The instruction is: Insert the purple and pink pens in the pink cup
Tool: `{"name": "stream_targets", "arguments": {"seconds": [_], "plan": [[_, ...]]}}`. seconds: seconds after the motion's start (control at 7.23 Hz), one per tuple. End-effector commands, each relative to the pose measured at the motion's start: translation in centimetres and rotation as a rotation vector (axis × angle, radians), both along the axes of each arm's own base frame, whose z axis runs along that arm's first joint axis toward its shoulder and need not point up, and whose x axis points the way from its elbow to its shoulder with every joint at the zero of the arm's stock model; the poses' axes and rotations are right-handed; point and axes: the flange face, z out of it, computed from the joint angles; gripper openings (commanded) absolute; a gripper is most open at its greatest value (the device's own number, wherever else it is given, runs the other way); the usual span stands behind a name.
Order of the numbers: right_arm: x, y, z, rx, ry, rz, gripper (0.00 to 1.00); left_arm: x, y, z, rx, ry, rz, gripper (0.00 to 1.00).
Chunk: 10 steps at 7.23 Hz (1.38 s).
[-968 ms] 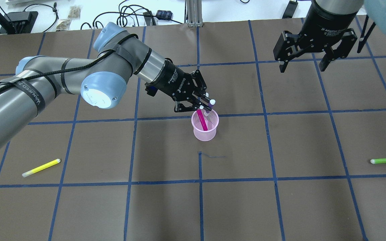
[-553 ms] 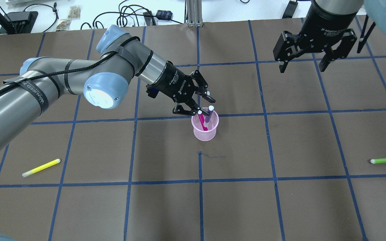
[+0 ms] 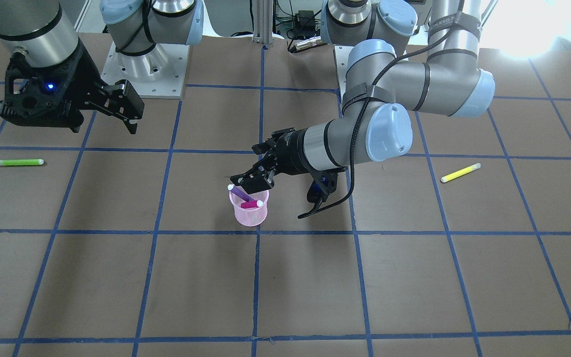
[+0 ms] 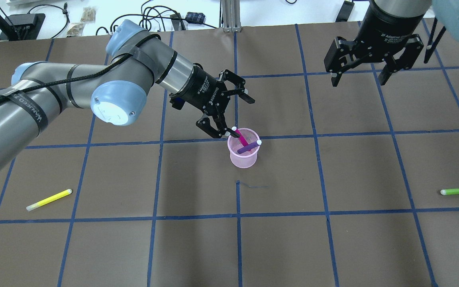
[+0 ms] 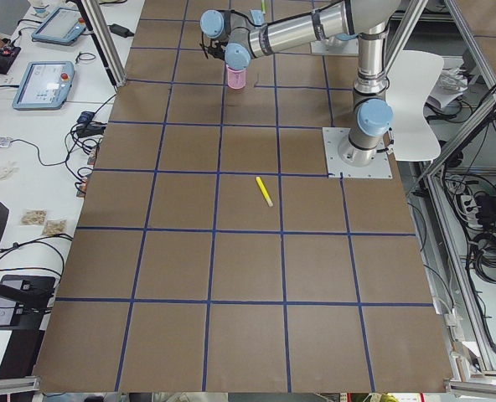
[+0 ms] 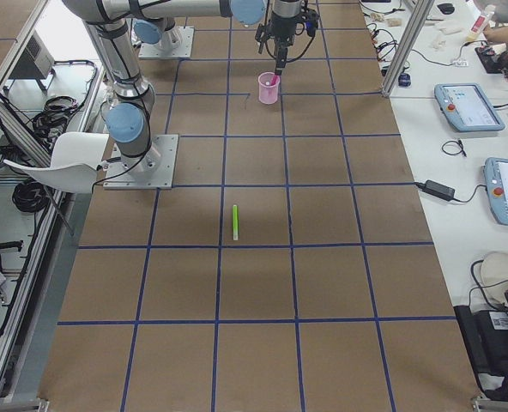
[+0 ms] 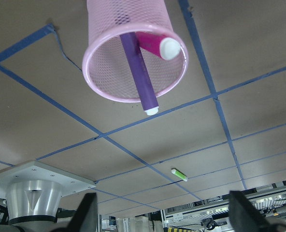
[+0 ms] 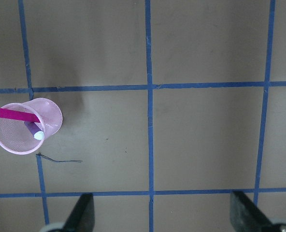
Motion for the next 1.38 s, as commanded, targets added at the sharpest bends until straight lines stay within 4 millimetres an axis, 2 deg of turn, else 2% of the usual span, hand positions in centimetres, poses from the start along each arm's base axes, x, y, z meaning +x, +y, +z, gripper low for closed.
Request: {"name": "stream_targets", "arguments": {"seconds": [0.0, 0.14, 0.28, 0.41, 0.55, 0.83, 0.97, 1.24], "plan": [[0.2, 0.1, 0.1, -0.001, -0.003, 0.002, 1.00, 1.0, -0.9, 8.0, -0.203, -0.120, -0.013, 1.00], [0.2, 0.0, 0.1, -0.006, -0.006, 0.004, 1.00, 1.9, -1.2, 11.1, -0.287, -0.205, -0.011, 1.00], [0.3, 0.2, 0.3, -0.009, -0.010, 0.004, 1.00, 3.0, -0.8, 12.5, -0.411, -0.273, -0.126, 1.00], [0.3, 0.2, 0.4, -0.011, -0.012, 0.005, 1.00, 5.3, 0.3, 13.3, -0.567, -0.468, -0.407, 1.00], [0.3, 0.3, 0.4, -0.012, -0.010, 0.007, 1.00, 7.6, 1.2, 14.3, -0.657, -0.588, -0.669, 1.00], [0.3, 0.3, 0.4, -0.012, -0.010, 0.005, 1.00, 10.8, 1.4, 15.1, -0.781, -0.585, -0.982, 1.00], [0.3, 0.3, 0.4, -0.012, -0.010, 0.005, 1.00, 12.1, 1.2, 15.2, -0.785, -0.596, -1.020, 1.00], [0.3, 0.3, 0.4, -0.012, -0.010, 0.005, 1.00, 12.0, 2.5, 15.5, -0.742, -0.577, -1.027, 1.00]]}}
